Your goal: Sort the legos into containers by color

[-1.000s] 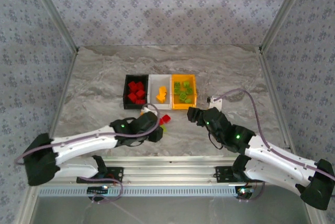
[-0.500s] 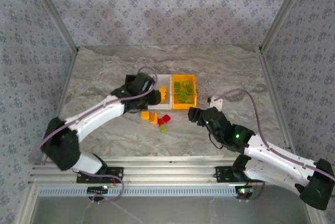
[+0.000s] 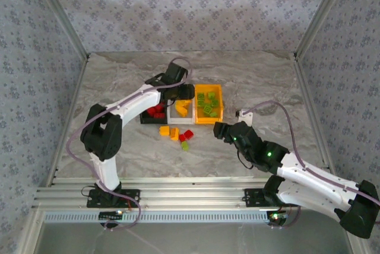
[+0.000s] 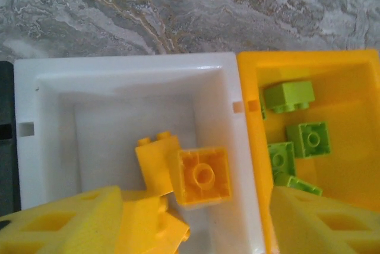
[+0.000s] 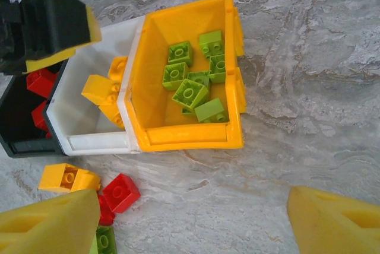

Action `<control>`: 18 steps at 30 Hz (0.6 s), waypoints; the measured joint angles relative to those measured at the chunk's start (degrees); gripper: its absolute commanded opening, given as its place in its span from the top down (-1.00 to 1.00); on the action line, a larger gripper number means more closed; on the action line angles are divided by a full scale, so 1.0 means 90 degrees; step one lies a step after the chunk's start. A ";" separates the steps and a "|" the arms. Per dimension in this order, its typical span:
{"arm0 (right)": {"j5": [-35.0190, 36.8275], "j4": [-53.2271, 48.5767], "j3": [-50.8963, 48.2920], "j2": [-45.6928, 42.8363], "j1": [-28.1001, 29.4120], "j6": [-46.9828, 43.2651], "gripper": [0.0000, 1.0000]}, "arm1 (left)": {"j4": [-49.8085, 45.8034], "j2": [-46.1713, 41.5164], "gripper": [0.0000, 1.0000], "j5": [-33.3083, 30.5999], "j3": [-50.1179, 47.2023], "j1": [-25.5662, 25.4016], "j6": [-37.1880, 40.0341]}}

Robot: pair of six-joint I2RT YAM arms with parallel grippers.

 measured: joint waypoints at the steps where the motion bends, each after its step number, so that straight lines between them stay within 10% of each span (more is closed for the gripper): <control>1: -0.0029 0.0000 0.0000 0.0000 0.0000 0.0000 -0.71 | -0.0010 0.0005 -0.54 0.0024 0.0061 0.0000 -0.0017; 9: -0.0435 0.0189 0.0000 0.0260 0.0019 -0.0049 -0.72 | 0.0134 -0.1175 -0.99 0.0282 -0.0512 -0.0061 -0.0170; 18: -0.0911 0.0760 0.0066 0.1761 0.0665 -0.0199 -0.72 | 0.0590 -0.4741 -0.99 0.0260 -0.3101 -0.0639 -0.0607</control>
